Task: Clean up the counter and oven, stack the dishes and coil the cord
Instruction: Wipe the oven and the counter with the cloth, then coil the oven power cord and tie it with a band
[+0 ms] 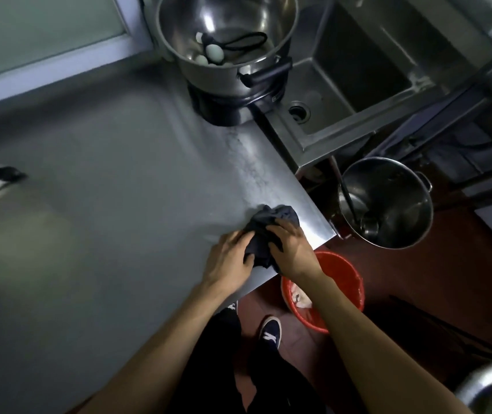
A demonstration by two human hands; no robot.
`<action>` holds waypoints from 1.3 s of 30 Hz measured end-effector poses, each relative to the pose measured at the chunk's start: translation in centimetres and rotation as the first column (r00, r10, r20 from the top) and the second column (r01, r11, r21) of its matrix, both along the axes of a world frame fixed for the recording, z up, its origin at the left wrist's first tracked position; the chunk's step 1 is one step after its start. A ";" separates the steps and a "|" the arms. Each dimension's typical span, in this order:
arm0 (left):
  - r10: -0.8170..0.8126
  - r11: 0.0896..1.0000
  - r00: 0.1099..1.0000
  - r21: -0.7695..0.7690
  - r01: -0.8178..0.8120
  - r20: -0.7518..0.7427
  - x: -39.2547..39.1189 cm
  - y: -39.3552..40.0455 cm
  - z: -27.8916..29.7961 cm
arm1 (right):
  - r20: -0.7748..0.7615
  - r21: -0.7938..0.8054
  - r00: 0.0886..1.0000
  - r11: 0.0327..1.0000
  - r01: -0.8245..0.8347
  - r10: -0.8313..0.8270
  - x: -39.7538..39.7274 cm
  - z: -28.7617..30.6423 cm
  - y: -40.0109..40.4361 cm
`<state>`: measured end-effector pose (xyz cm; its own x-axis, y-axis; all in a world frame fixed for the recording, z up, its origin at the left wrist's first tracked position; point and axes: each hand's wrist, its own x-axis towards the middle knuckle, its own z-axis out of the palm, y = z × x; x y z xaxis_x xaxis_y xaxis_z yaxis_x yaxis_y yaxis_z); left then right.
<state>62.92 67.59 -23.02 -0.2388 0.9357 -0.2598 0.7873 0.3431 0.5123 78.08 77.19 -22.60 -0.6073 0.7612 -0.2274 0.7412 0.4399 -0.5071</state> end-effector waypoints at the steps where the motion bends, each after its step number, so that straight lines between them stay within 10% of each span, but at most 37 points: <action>1: 0.002 1.000 1.000 -0.016 -0.002 -0.008 0.4 -0.1 0.3 | 0.009 -0.007 1.000 1.000 -0.017 0.018 0.2 0.3 0.0; 18: 0.290 0.957 0.926 0.077 -0.280 -0.242 -0.1 -10.3 9.2 | -0.144 -0.017 0.923 0.932 -0.362 0.356 -1.8 6.5 -3.8; 39: 0.721 0.693 0.674 0.163 -0.702 -0.161 -8.6 -37.8 14.9 | -0.070 0.066 0.658 0.661 -0.747 0.750 -18.2 13.4 -26.3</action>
